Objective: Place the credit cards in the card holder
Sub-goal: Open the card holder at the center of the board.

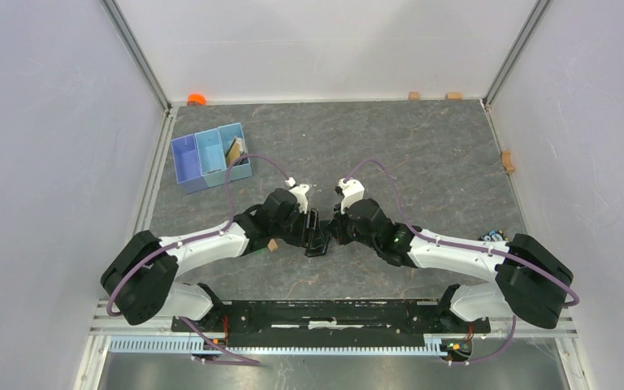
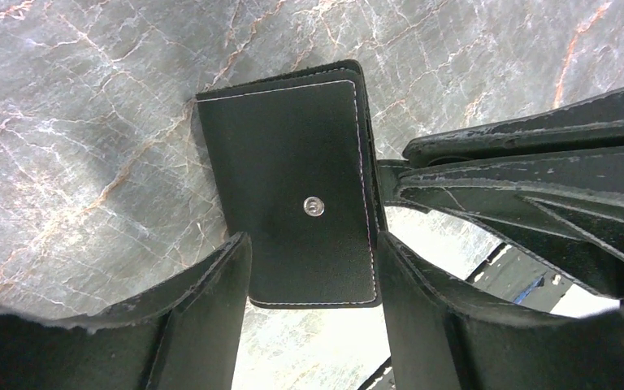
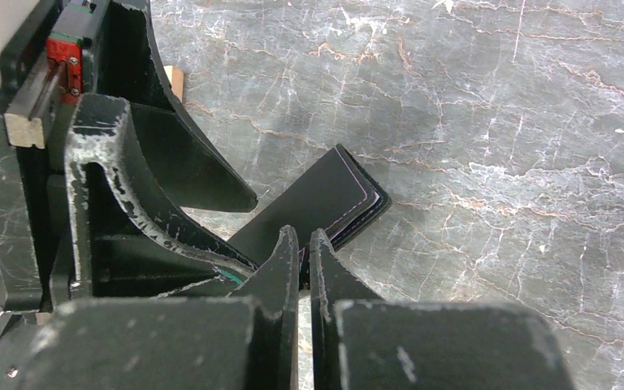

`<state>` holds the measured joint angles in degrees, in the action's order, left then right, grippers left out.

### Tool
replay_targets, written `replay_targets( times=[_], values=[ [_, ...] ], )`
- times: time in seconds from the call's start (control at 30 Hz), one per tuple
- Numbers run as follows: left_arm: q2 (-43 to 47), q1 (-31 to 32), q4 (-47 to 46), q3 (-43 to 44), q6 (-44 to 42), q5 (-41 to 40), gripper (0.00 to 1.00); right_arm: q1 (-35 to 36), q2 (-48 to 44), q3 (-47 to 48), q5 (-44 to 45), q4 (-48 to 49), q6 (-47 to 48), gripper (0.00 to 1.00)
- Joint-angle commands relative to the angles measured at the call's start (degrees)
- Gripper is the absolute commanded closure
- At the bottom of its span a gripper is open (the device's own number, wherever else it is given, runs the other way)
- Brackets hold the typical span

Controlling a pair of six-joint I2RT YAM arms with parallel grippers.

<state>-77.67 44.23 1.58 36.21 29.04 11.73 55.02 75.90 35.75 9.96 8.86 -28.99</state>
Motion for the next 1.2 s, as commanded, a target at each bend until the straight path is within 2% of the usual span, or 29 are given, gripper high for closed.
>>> replay_targets(
  times=[0.0,0.23,0.47,0.9,1.17],
  values=[
    [-1.3,0.2,1.4,2.5,-3.4,-1.7,0.36,0.2,-0.7,1.1,1.9,0.5,1.1,1.00],
    [-1.3,0.6,2.7,3.5,-5.2,-3.4,0.36,0.1,-0.3,1.3,2.3,0.3,1.4,1.00],
    [-2.1,0.8,0.1,3.6,-3.9,0.9,0.33,0.2,0.3,1.6,2.3,0.2,1.5,1.00],
    [-2.3,1.2,-1.1,3.2,-3.5,1.4,0.25,0.2,-0.5,1.0,2.5,-0.2,1.4,1.00],
    [-3.5,2.5,1.6,3.6,-6.1,-3.3,0.30,0.2,-1.0,0.9,2.6,-0.4,1.3,1.00]
  ],
)
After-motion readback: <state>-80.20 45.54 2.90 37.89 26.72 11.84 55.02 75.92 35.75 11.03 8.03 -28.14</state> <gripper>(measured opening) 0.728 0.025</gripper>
